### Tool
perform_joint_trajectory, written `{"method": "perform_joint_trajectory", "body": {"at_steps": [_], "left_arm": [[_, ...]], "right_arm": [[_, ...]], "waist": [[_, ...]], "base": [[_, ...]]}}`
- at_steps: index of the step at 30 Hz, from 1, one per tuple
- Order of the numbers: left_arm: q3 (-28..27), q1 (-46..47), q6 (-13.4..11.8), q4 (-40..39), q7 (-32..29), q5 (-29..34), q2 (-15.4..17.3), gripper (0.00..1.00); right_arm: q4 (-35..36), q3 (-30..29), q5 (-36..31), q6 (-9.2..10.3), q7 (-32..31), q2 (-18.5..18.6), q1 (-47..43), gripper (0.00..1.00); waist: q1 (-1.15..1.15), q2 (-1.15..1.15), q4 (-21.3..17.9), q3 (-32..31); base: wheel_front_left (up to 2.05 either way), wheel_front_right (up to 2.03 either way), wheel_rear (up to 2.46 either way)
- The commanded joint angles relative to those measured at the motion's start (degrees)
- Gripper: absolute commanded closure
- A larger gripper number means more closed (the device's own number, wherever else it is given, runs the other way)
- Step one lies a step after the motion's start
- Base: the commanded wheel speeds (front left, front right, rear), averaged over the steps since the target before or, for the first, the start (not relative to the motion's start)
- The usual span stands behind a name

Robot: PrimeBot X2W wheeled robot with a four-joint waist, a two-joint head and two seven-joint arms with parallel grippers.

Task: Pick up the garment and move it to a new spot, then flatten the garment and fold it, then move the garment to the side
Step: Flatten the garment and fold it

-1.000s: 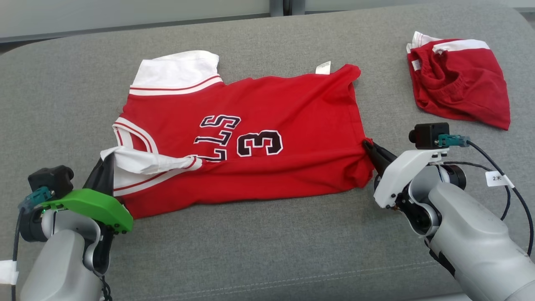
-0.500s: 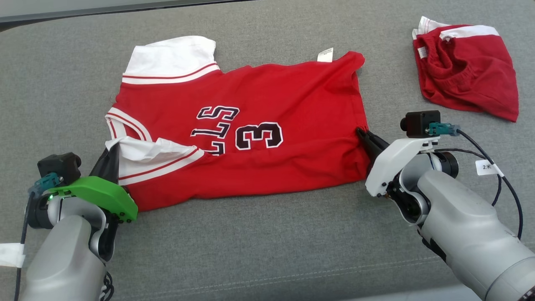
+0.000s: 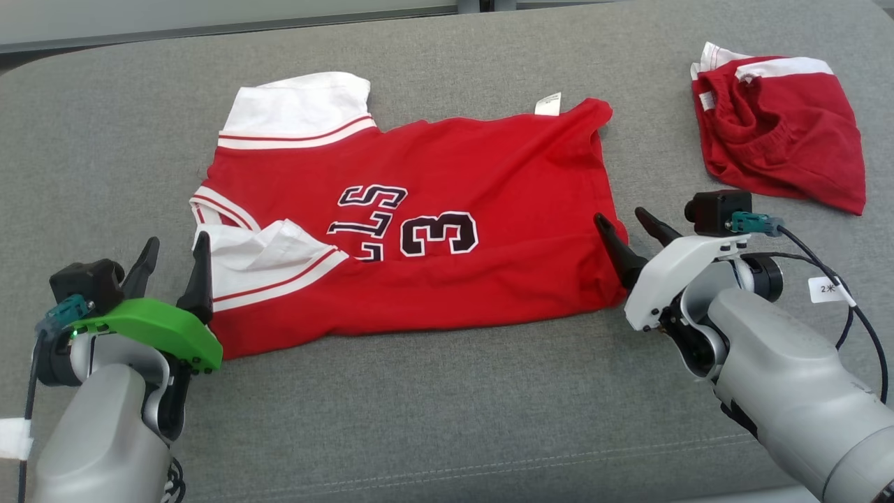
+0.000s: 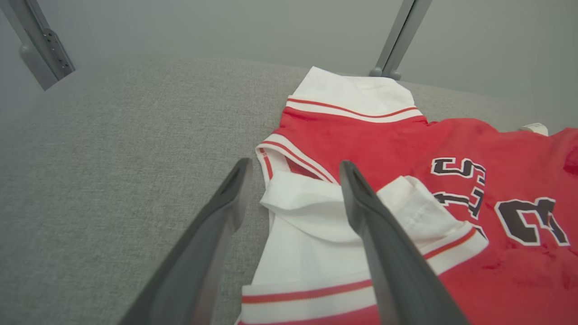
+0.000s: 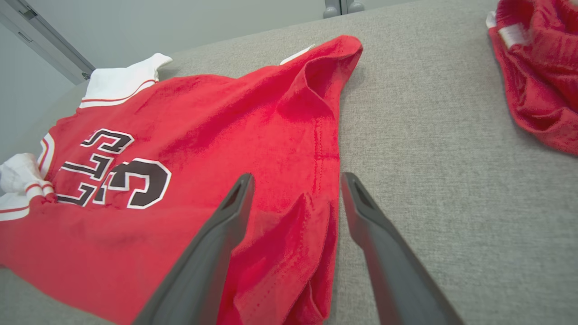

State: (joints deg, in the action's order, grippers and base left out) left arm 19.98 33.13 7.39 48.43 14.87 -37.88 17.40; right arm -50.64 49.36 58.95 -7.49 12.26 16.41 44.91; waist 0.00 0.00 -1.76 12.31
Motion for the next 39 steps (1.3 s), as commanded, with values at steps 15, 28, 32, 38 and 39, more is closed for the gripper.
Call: {"method": "perform_joint_trajectory", "body": {"at_steps": [15, 28, 32, 38, 39], "left_arm": [[-14.95, -18.37, -1.99, -19.52, 0.29, 12.59, -5.26, 0.00], [-17.89, -21.69, -1.37, -18.12, 0.30, 19.55, -7.52, 0.00], [-18.59, -20.46, -1.06, -15.86, 0.30, 21.12, -7.89, 0.00], [-19.48, -18.81, -0.76, -13.51, 0.30, 22.79, -8.42, 0.00], [-19.55, -18.46, -0.68, -12.72, 0.29, 23.05, -8.39, 0.00]], "right_arm": [[8.56, -8.79, -9.13, 0.01, 2.96, 3.83, -9.87, 0.00], [10.13, -11.44, -14.33, 0.01, 2.98, 2.06, -16.74, 0.00], [8.82, -11.58, -15.05, 0.01, 2.98, 0.83, -16.78, 0.00], [7.18, -12.80, -17.17, 0.01, 2.98, -0.93, -15.63, 0.00], [7.00, -13.00, -17.64, 0.01, 2.98, -1.08, -15.51, 0.00]], "waist": [[0.00, 0.00, 0.96, -4.76], [0.00, 0.00, 0.91, -4.96], [0.00, 0.00, 0.79, -4.36], [0.00, 0.00, 0.87, -2.98], [0.00, 0.00, 0.87, -2.74]], "base": [[0.00, 0.00, 0.00], [0.00, 0.00, 0.00], [0.00, 0.00, 0.00], [0.00, 0.00, 0.00], [0.00, 0.00, 0.00]]}}
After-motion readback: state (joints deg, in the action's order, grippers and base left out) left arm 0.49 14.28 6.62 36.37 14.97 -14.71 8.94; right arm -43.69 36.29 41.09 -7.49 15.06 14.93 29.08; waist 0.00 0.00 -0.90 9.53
